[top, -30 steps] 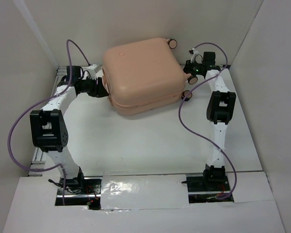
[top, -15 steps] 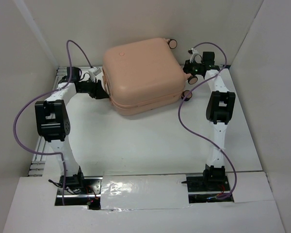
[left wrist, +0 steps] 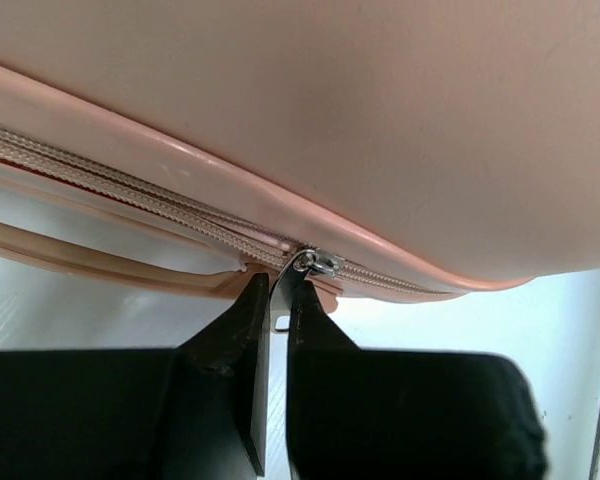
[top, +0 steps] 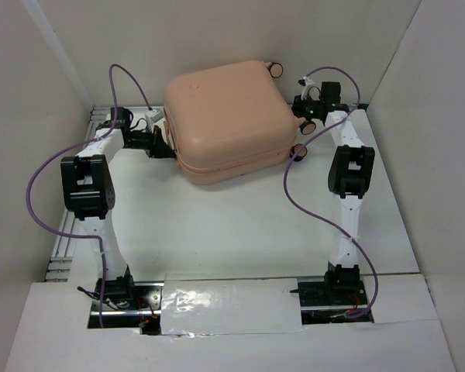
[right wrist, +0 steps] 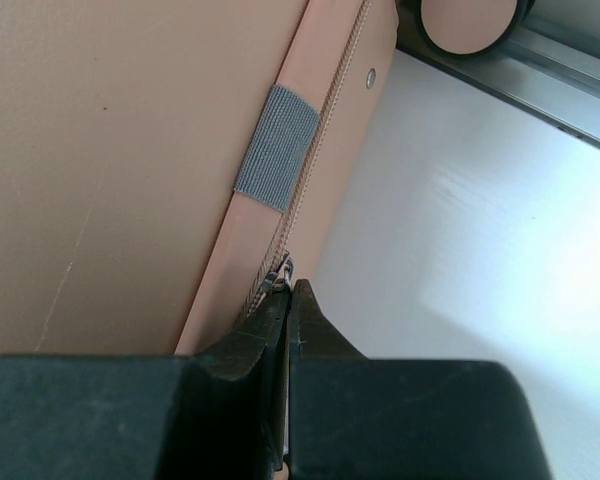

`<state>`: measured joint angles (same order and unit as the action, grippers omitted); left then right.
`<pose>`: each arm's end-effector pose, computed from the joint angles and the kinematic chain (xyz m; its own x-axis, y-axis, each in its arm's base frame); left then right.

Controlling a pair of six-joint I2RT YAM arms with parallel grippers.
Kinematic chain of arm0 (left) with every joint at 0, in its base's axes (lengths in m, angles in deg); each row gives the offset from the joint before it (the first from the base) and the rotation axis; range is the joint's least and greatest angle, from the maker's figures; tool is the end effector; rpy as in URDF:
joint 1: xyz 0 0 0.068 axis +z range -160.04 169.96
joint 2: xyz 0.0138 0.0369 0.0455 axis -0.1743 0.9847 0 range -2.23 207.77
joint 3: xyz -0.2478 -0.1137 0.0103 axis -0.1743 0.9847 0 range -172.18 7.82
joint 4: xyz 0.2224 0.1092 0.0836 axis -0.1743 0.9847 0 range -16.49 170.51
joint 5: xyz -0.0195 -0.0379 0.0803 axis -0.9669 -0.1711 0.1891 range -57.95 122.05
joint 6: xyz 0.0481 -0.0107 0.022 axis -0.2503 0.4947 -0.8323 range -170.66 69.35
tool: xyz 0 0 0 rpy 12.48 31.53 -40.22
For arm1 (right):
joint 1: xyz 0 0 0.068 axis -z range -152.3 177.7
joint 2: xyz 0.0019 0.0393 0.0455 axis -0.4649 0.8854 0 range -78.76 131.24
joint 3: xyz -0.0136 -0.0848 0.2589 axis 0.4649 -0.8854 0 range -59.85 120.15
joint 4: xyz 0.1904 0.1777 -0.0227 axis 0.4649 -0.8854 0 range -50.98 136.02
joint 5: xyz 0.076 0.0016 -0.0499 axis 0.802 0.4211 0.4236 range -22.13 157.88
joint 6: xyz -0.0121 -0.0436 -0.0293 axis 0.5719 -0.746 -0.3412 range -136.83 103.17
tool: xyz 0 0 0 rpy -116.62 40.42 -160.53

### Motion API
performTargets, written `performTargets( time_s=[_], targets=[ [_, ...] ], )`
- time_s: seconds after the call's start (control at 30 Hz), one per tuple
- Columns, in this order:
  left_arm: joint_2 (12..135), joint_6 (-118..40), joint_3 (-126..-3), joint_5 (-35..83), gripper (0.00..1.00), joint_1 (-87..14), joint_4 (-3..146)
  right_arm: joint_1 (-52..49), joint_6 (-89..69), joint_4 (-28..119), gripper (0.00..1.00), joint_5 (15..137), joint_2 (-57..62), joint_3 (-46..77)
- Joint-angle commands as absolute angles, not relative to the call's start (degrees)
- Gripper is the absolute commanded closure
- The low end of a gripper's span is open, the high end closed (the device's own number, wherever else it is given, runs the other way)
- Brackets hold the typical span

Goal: Pack the luggage

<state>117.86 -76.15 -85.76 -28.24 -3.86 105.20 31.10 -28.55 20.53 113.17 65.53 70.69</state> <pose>0.4475 0.0173 0.2084 -0.5897 0.1507 -0.7934 0.7263 0.5285 -0.4395 0.5637 -0.0081 0.2049 -0.5152 -0.1126 -0.8496 -0.6255 0.7272 0.2829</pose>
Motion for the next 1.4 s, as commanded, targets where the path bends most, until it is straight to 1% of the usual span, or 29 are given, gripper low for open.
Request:
performTargets(
  time_s=[0.0, 0.07, 0.13, 0.17, 0.23, 0.27, 0.33, 0.4, 0.5, 0.53, 0.57, 0.67, 0.8, 0.83, 0.9, 1.0, 1.13, 1.2, 1.37],
  targets=[
    [119.0, -79.0, -88.6, -30.9, 0.97, -4.1, 105.7, 32.9, -31.2, 24.5, 1.0, 97.9, 69.1, 71.7],
    [118.4, -79.0, -88.6, -29.7, 1.0, -4.1, 105.2, 32.9, -30.5, 25.2, 1.0, 96.9, 69.1, 71.7],
    [116.4, -75.7, -87.5, -28.1, 1.0, -4.1, 102.7, 32.9, -29.0, 25.7, 1.0, 95.2, 69.1, 71.7],
    [115.9, -73.4, -86.8, -24.3, 1.0, -4.1, 99.2, 32.9, -28.3, 26.5, 1.0, 93.8, 69.1, 71.7],
    [115.3, -71.0, -86.8, -22.4, 1.0, -3.6, 98.0, 32.9, -26.9, 27.2, 1.0, 93.3, 69.1, 71.7],
    [114.6, -68.4, -86.8, -17.9, 1.0, -3.6, 95.7, 32.9, -26.3, 27.7, 1.0, 93.3, 69.1, 71.7],
    [113.4, -66.8, -86.1, -14.2, 1.0, -3.6, 92.8, 32.9, -25.4, 28.5, 1.0, 93.3, 69.1, 72.2],
    [110.3, -64.1, -82.0, -7.9, 1.0, -3.6, 87.7, 32.9, -24.5, 29.9, 1.0, 94.0, 69.1, 72.3],
    [106.3, -59.6, -76.0, -4.6, 1.0, -3.1, 75.9, 31.8, -21.7, 32.1, 1.0, 94.9, 70.1, 72.3],
    [105.7, -58.5, -75.9, -3.5, 1.0, -3.1, 75.9, 31.8, -21.1, 32.8, 1.0, 95.4, 70.1, 72.3],
    [105.7, -57.5, -75.2, -2.9, 1.0, -3.1, 72.4, 31.8, -21.1, 33.4, 1.0, 95.4, 70.7, 72.3],
    [106.7, -54.0, -75.2, -0.4, 1.0, -3.1, 69.4, 30.3, -20.6, 34.1, 1.0, 95.2, 72.9, 75.4],
    [109.5, -50.6, -78.3, 3.4, 1.0, -3.1, 66.7, 29.1, -18.3, 37.3, 1.0, 93.5, 74.7, 78.7],
    [110.0, -49.8, -78.8, 5.0, 1.0, -3.1, 63.8, 29.1, -16.9, 39.7, 1.0, 92.8, 74.7, 78.8],
    [110.0, -48.1, -78.8, 5.9, 1.0, -3.1, 61.0, 29.1, -16.3, 41.7, 1.0, 92.8, 75.2, 78.8],
    [113.0, -47.6, -82.3, 6.4, 1.0, -3.1, 60.2, 29.1, -14.8, 44.1, 1.0, 94.9, 76.5, 80.1],
    [117.6, -47.0, -90.4, 7.1, 1.0, -3.1, 60.2, 29.1, -12.3, 47.2, 1.0, 96.9, 78.6, 81.3],
    [120.5, -47.0, -93.2, 9.0, 1.0, -3.6, 60.7, 29.1, -11.0, 49.0, 1.0, 96.9, 79.2, 81.3],
    [127.1, -46.4, -105.6, 15.8, 1.0, -3.6, 63.7, 28.6, -9.4, 52.0, 1.0, 96.4, 80.3, 82.5]
  ],
)
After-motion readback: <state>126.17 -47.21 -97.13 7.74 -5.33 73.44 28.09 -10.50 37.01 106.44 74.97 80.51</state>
